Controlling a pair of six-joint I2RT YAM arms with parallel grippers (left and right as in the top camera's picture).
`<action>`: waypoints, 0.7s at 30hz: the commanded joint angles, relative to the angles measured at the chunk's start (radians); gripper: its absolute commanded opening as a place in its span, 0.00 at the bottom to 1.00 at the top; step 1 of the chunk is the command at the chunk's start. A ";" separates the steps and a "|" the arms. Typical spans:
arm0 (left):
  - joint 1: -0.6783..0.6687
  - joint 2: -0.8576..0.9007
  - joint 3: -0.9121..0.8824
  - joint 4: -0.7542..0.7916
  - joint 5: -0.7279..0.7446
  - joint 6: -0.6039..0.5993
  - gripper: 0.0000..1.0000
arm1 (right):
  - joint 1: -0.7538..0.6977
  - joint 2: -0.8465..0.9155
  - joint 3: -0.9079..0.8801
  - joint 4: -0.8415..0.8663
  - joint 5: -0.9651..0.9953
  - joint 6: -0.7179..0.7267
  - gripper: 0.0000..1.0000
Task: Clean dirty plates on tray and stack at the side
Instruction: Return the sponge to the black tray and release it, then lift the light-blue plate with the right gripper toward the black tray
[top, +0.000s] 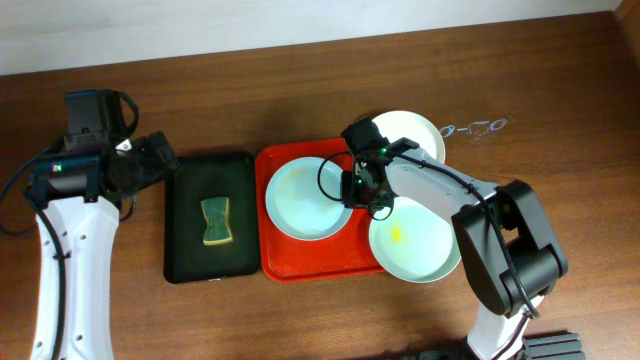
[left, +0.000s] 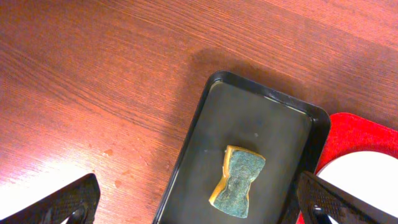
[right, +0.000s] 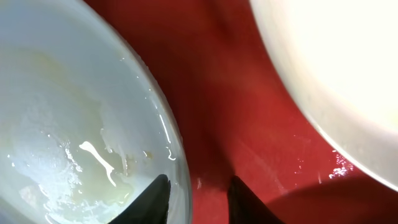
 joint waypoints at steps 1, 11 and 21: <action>0.002 -0.003 0.011 -0.002 -0.004 -0.014 0.99 | 0.009 0.006 -0.011 0.004 0.016 0.002 0.30; 0.002 -0.003 0.010 -0.003 -0.004 -0.014 0.99 | 0.001 -0.006 -0.048 0.042 0.003 0.002 0.04; 0.002 -0.003 0.010 -0.003 -0.004 -0.014 0.99 | -0.060 -0.231 0.011 -0.082 -0.034 -0.017 0.04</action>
